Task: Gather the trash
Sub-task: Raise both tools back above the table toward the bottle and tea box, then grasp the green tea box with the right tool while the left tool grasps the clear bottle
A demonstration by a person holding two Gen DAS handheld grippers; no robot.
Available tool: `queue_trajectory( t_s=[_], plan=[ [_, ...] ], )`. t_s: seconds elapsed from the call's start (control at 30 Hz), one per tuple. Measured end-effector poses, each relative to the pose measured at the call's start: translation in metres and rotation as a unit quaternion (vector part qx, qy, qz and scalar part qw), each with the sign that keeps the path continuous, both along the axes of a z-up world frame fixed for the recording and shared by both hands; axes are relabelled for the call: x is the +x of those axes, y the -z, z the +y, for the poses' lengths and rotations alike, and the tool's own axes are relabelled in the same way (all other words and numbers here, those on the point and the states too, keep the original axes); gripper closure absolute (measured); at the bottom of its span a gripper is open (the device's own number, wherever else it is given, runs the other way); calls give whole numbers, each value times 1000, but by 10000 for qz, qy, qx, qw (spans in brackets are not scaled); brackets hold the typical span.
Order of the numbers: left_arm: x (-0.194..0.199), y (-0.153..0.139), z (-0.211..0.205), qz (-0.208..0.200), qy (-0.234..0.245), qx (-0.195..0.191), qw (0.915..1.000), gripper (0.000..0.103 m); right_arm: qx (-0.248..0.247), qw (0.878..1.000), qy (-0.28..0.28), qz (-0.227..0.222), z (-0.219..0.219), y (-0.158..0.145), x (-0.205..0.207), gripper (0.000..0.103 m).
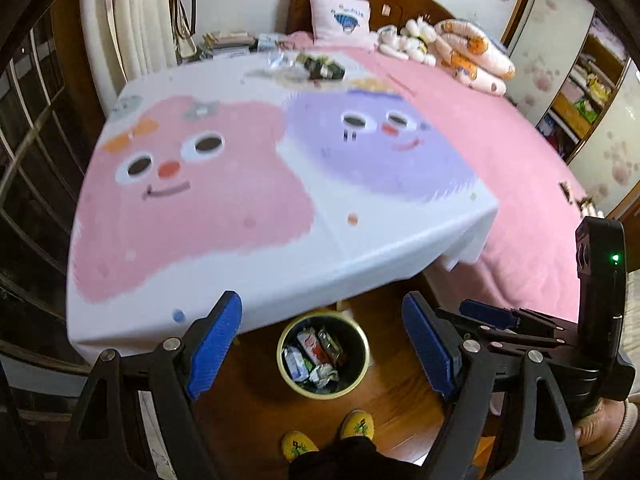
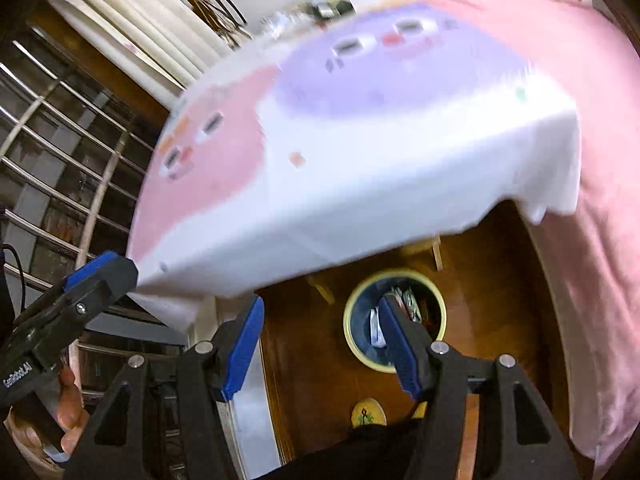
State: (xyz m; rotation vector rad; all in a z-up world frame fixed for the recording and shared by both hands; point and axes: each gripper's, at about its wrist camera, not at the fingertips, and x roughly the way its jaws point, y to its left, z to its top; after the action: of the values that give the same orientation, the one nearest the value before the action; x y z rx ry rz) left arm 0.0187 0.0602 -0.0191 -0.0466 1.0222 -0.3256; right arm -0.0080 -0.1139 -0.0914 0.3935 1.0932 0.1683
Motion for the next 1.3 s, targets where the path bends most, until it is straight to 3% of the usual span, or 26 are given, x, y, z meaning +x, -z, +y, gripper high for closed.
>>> queue_trajectory(
  t_s=[0.3, 0.67, 0.83, 1.03, 1.3],
  plan=[
    [22, -71, 16, -582, -62, -86, 9983, 22, -484, 9970, 41, -605, 18, -73, 26, 43],
    [72, -101, 19, -910, -309, -129, 9953, 22, -774, 9940, 36, -774, 5, -108, 87, 43],
    [120, -105, 7, -931, -590, 100, 9939, 22, -777, 9938, -156, -775, -17, -110, 147, 43],
    [192, -102, -23, -932, -1106, 424, 9886, 21, -725, 9910, -727, -857, -50, -111, 248, 45],
    [319, -69, -59, -179, -1903, 222, 9813, 21, -599, 9861, -1489, -426, -88, -85, 397, 49]
  ],
)
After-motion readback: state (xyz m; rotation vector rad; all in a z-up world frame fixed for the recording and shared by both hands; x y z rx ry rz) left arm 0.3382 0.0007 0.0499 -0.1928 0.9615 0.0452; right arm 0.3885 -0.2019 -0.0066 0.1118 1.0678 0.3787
